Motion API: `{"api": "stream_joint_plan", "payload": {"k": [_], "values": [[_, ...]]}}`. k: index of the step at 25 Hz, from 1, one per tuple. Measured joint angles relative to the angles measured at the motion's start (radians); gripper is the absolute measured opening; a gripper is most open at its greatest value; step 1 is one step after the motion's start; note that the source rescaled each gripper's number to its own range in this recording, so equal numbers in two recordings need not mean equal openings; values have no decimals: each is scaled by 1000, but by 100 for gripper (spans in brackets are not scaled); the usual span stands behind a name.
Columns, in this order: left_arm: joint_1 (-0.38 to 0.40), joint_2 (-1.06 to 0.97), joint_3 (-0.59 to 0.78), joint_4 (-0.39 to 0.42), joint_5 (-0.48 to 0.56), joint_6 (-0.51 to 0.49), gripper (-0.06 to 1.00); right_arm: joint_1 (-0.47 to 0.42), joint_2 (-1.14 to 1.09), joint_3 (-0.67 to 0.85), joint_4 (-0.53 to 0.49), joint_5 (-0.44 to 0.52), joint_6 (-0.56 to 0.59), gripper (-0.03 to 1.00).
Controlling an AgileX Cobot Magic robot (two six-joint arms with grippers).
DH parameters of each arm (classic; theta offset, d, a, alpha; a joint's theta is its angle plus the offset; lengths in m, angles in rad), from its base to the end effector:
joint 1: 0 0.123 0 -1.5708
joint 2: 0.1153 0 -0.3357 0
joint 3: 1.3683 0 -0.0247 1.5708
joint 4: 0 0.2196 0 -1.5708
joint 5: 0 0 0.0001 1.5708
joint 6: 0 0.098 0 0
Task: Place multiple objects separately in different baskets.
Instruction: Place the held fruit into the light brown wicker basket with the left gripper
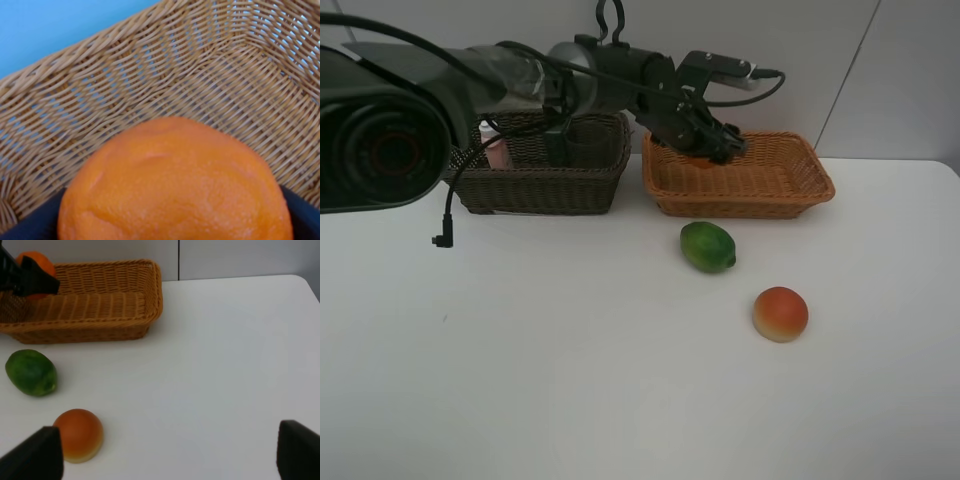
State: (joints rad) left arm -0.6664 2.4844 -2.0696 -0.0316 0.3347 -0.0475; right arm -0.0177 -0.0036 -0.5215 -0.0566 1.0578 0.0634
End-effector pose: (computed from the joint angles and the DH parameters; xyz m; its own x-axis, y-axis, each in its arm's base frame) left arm 0.4558 -0.3598 0.1885 -0.5301 0.3186 -0.7858 0.5854 0.8080 -0.0673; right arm -0.0799 -0.0034 0.2646 -0.4277 0.0431 -0.9029 0.0774 0.9969 0.0109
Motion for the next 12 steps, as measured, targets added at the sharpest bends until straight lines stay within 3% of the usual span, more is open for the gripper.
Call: {"api": "stream_joint_plan", "payload": {"k": [7, 12], "values": [[0, 0, 0, 3, 13, 8, 94, 0, 0, 0, 0, 0, 0, 79], [0, 0, 0, 3, 11, 70, 100, 0, 0, 0, 0, 0, 0, 79]]}}
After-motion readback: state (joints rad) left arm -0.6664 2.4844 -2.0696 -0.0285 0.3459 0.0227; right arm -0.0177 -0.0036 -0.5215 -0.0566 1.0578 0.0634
